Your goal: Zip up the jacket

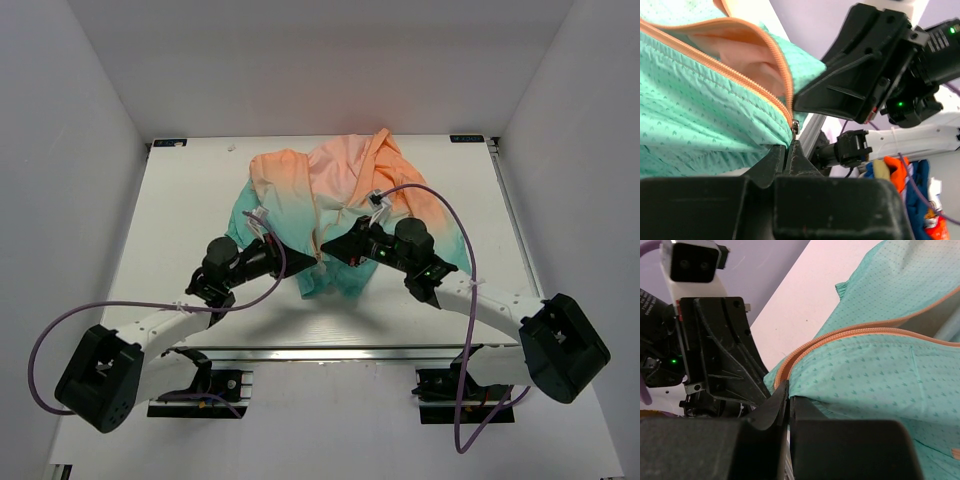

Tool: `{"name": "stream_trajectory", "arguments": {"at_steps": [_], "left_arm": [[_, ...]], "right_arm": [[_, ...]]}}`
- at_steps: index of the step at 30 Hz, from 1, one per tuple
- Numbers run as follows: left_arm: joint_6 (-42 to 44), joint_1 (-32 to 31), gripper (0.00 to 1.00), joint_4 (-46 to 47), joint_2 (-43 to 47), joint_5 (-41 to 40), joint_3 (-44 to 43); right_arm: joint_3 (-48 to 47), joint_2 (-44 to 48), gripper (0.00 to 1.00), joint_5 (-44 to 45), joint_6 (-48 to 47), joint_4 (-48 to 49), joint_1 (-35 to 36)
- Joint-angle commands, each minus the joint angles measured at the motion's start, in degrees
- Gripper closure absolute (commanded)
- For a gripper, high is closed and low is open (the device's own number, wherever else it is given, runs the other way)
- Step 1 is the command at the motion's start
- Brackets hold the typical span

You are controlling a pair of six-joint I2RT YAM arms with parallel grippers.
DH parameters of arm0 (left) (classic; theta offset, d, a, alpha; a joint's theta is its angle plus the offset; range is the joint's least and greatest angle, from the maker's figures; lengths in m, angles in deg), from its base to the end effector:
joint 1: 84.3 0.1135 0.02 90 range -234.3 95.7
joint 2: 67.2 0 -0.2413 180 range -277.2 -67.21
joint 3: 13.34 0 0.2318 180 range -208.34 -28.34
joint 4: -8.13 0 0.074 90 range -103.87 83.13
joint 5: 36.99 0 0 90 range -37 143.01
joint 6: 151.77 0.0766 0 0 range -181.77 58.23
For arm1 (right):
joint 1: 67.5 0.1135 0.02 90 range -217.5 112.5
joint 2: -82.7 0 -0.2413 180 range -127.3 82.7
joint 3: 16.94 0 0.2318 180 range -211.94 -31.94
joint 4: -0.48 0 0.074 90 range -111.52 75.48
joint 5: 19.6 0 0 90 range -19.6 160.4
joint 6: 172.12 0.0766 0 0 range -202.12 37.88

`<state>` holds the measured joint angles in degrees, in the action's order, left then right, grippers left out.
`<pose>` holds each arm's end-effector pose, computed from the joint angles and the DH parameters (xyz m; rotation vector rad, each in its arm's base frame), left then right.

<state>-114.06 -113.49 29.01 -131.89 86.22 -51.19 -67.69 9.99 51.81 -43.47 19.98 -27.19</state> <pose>0.2074 -0.1639 0.2126 0.1164 1.9083 -1.5029 0.2204 0.2190 0.2509 -0.3014 1.7557 1.2942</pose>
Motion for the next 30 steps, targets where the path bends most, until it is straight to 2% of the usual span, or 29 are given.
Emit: {"name": "stream_trajectory", "arguments": {"at_steps": [1, 8, 13, 14, 17, 19, 20, 22, 23, 25, 26, 30], "left_arm": [[4.5, 0.1, 1.0, -3.4, 3.3, 1.2, 1.3], [6.0, 0.1, 1.0, -6.1, 5.4, 3.1, 3.1], [1.8, 0.1, 1.0, -2.8, 3.6, 2.7, 4.2], [0.7, 0.1, 1.0, 0.6, 2.9, 3.2, 4.5], [-4.0, 0.1, 1.0, 6.9, -0.2, 3.6, 6.1], [-6.6, 0.1, 1.0, 8.9, -2.3, 3.6, 6.4], [-7.5, 0.0, 1.0, 9.4, -2.7, 3.6, 6.6], [-9.7, 0.0, 1.0, 10.3, -3.3, 3.4, 7.1], [-10.3, 0.0, 1.0, 10.4, -3.6, 3.2, 7.1], [-11.0, 0.0, 1.0, 10.1, -3.4, 2.9, 7.1], [-11.1, 0.0, 1.0, 9.0, -2.7, 2.6, 6.9], [-10.9, 0.0, 1.0, 5.0, 0.0, 1.1, 6.3]], "right_arm": [[-2.8, -0.2, 1.0, 2.5, -0.9, 3.6, -0.3], [-7.1, -1.3, 1.0, 2.2, -3.9, -2.8, -0.4], [-9.3, -2.7, 0.99, -3.0, -7.8, -10.7, -0.3], [-9.4, -3.2, 0.95, -3.6, -8.2, -12.2, -0.3], [-8.4, -3.8, 0.7, -5.5, -8.7, -14.5, -0.3], [-7.6, -3.2, 0.63, -6.1, -9.1, -15.5, -0.3], [-7.4, -2.8, 0.55, -5.9, -10.9, -16.1, -0.3], [-7.8, -1.0, 0.52, -4.3, -13.2, -18.6, -0.3], [-7.7, -0.2, 0.43, -3.8, -14.7, -20.4, -0.3], [-8.7, 2.2, 0.37, -2.5, -20.1, -23.1, -0.3], [-9.3, 3.0, 0.31, -1.8, -22.3, -26.5, -0.3], [-12.9, 6.3, 0.25, 1.0, -36.7, -34.4, 0.8]]}}
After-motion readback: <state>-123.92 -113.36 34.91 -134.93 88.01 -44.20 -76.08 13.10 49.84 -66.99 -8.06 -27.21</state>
